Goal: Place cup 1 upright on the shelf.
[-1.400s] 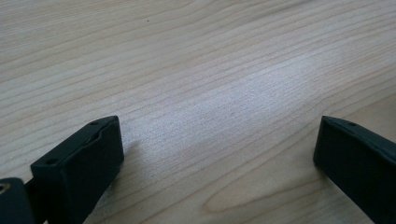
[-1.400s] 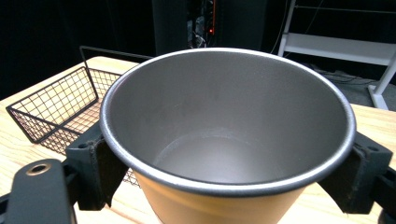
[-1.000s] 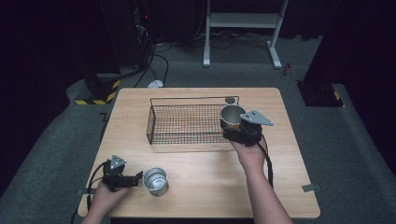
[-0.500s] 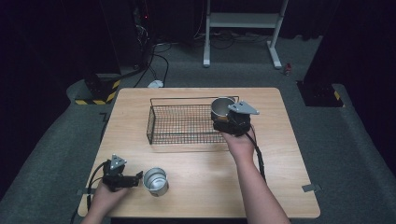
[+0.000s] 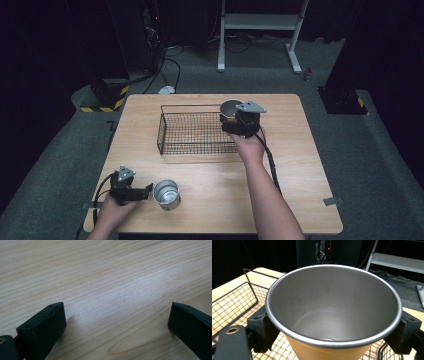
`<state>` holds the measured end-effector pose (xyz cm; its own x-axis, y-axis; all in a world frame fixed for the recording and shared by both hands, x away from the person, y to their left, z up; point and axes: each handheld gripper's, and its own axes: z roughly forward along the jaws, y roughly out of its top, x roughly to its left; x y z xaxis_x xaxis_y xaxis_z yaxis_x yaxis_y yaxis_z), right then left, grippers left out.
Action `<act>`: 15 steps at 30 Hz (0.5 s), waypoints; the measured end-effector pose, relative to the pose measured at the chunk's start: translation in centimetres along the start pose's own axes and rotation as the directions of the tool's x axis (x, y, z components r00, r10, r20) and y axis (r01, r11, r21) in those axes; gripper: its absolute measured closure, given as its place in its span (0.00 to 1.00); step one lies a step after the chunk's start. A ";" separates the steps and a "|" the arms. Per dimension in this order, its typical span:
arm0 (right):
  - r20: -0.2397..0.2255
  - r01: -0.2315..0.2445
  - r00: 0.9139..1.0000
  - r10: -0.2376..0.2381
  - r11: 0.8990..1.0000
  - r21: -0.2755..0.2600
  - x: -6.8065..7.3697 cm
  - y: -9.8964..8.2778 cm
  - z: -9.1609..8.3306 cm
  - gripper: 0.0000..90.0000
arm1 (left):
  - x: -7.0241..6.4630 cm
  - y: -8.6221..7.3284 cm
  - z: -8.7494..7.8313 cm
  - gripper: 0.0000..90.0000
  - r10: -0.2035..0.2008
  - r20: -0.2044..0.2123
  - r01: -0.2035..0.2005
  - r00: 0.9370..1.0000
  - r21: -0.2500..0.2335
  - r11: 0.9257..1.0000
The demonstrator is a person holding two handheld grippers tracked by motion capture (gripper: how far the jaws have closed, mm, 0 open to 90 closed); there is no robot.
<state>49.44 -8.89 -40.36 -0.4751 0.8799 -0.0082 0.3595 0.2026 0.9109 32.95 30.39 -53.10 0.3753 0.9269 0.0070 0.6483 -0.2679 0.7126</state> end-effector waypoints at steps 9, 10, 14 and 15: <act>0.014 -0.014 1.000 0.013 0.998 0.054 -0.1 -0.5 2.0 0.15 | 0.0 0.0 0.0 0.02 -0.002 0.001 0.002 1.000 -0.001 1.000; 0.013 -0.016 1.000 0.015 0.998 0.060 0.0 -0.6 2.3 0.15 | 0.0 0.0 0.0 0.02 -0.002 0.001 0.002 1.000 -0.001 1.000; 0.016 -0.019 1.000 0.018 0.996 0.086 0.1 -0.8 3.1 0.15 | 0.0 0.0 0.0 0.02 0.000 0.001 0.000 1.000 0.001 1.000; 0.016 -0.020 1.000 0.018 0.996 0.091 0.2 -0.9 3.2 0.15 | 0.0 0.0 0.0 0.02 -0.003 0.002 0.003 1.000 -0.001 1.000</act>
<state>51.65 -7.54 -42.53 -0.4554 0.8903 0.0020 0.4406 0.2234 0.8694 32.94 30.37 -53.12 0.3747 0.9272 0.0035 0.6490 -0.2650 0.7131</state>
